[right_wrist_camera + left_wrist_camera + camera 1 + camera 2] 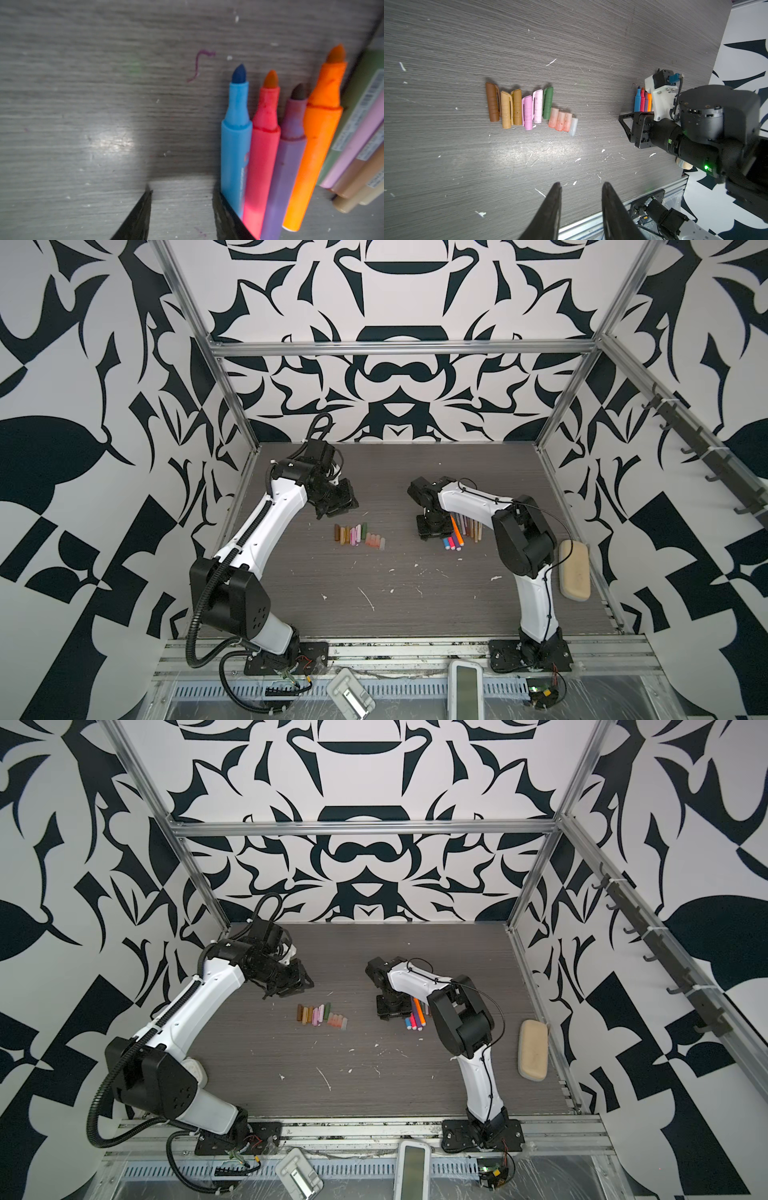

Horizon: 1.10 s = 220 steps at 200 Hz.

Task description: Open the pen caps

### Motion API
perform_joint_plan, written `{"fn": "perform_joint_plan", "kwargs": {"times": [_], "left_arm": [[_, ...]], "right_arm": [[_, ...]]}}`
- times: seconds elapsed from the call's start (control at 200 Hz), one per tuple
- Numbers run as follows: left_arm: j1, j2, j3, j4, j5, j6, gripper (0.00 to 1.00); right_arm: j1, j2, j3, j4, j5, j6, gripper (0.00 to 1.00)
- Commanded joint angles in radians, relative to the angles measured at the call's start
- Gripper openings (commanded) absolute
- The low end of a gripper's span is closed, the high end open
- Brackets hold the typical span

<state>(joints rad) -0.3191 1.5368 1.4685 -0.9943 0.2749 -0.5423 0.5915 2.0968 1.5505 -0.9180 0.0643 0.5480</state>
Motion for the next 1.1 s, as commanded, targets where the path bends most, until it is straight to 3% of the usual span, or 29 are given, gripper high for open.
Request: {"fn": "perform_joint_plan", "kwargs": {"times": [0.0, 0.335, 0.48, 0.615, 0.66, 0.74, 0.77, 0.88, 0.975, 1.03, 1.095], "left_arm": [[0.005, 0.000, 0.019, -0.014, 0.011, -0.010, 0.36], [0.018, -0.013, -0.009, 0.037, 0.003, -0.039, 0.40], [0.056, -0.059, -0.053, 0.113, -0.020, -0.083, 0.57], [0.132, -0.100, -0.081, 0.165, -0.014, -0.142, 0.81], [0.149, -0.151, -0.107, 0.236, -0.047, -0.162, 0.84], [0.157, -0.306, -0.212, 0.418, -0.182, -0.181, 0.90], [0.157, -0.375, -0.275, 0.517, -0.227, -0.172, 0.99], [0.153, -0.607, -0.593, 0.965, -0.402, -0.159, 0.99], [0.152, -0.742, -0.870, 1.226, -0.692, -0.370, 0.99], [0.152, -0.805, -0.976, 1.238, -0.860, -0.445, 0.99], [0.152, -0.865, -0.987, 1.025, -0.966, -0.446, 0.99]], "right_arm": [[-0.013, -0.047, -0.010, -0.034, 0.035, -0.010, 0.51], [-0.013, -0.110, -0.013, 0.023, -0.043, -0.034, 0.50], [-0.013, -0.184, -0.017, 0.052, -0.059, -0.052, 0.49], [-0.015, -0.279, -0.021, 0.062, -0.041, -0.078, 0.49], [-0.013, -0.319, -0.028, 0.065, -0.025, -0.090, 0.49], [-0.015, -0.408, -0.051, 0.069, 0.027, -0.106, 0.51], [-0.015, -0.450, -0.068, 0.076, 0.048, -0.114, 0.53], [-0.015, -0.639, -0.160, 0.145, 0.115, -0.145, 0.78], [-0.015, -0.803, -0.254, 0.179, 0.229, -0.159, 0.88], [-0.015, -0.891, -0.307, 0.192, 0.269, -0.178, 0.89], [-0.016, -0.997, -0.384, 0.224, 0.302, -0.210, 0.88]]}}
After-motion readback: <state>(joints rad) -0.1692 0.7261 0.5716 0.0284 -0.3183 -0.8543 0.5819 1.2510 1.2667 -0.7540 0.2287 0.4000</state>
